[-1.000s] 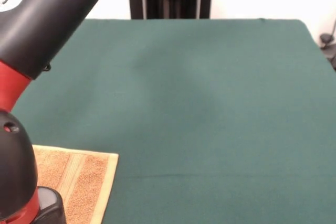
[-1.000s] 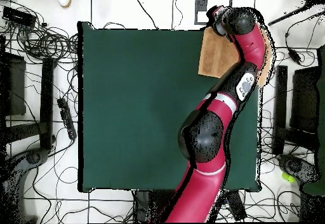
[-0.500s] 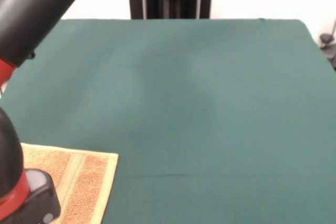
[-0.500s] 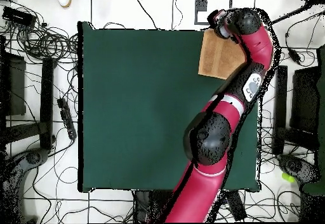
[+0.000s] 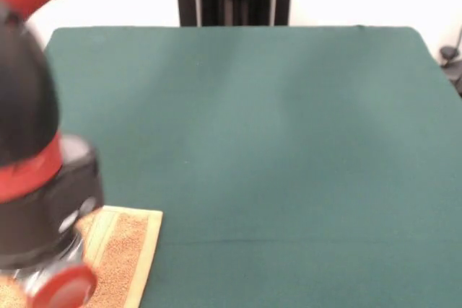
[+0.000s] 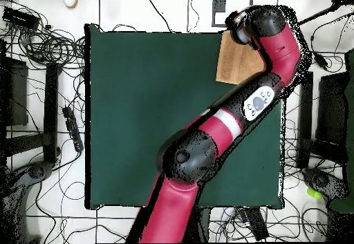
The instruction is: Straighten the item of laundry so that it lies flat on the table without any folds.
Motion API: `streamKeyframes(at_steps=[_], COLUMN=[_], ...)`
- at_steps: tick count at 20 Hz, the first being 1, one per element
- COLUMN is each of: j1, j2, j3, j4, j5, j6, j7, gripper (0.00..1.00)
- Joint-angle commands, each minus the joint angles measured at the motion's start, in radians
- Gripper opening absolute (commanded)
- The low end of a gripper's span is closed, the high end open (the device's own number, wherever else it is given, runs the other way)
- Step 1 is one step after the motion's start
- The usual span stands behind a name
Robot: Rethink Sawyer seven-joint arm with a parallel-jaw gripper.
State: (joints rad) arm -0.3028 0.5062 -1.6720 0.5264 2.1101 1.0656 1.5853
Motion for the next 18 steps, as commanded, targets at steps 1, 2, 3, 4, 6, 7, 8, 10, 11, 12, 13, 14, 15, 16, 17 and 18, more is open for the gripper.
streamKeyframes(at_steps=[1, 2, 3, 4, 6, 7, 8, 10, 11, 12, 13, 14, 15, 16, 17, 18], j1=[0.191, 0.207, 0.223, 0.237, 0.253, 0.254, 0.253, 0.241, 0.229, 0.222, 0.213, 0.205, 0.197, 0.187, 0.173, 0.16], j2=[-0.066, -0.08, -0.091, -0.103, -0.12, -0.128, -0.136, -0.153, -0.16, -0.167, -0.176, -0.184, -0.192, -0.199, -0.206, -0.21], j3=[0.4, 0.419, 0.432, 0.445, 0.486, 0.518, 0.556, 0.618, 0.634, 0.644, 0.655, 0.667, 0.678, 0.689, 0.699, 0.701], j4=[0.4, 0.428, 0.448, 0.469, 0.493, 0.499, 0.507, 0.51, 0.505, 0.502, 0.495, 0.488, 0.481, 0.468, 0.451, 0.431], j5=[-0.203, -0.23, -0.259, -0.292, -0.336, -0.347, -0.344, -0.364, -0.398, -0.434, -0.467, -0.498, -0.528, -0.558, -0.599, -0.632], j6=[0.135, 0.119, 0.099, 0.075, 0.011, 0.002, -0.01, 0.001, 0.024, 0.033, 0.039, 0.043, 0.046, 0.047, 0.057, 0.073], j7=[-0.415, -0.423, -0.431, -0.452, -0.542, -0.568, -0.606, -0.64, -0.635, -0.635, -0.643, -0.642, -0.642, -0.638, -0.614, -0.599], gripper=[1.0, 1.0, 1.0, 1.0, 1.0, 1.0, 1.0, 1.0, 1.0, 1.0, 1.0, 1.0, 1.0, 1.0, 1.0, 1.0])
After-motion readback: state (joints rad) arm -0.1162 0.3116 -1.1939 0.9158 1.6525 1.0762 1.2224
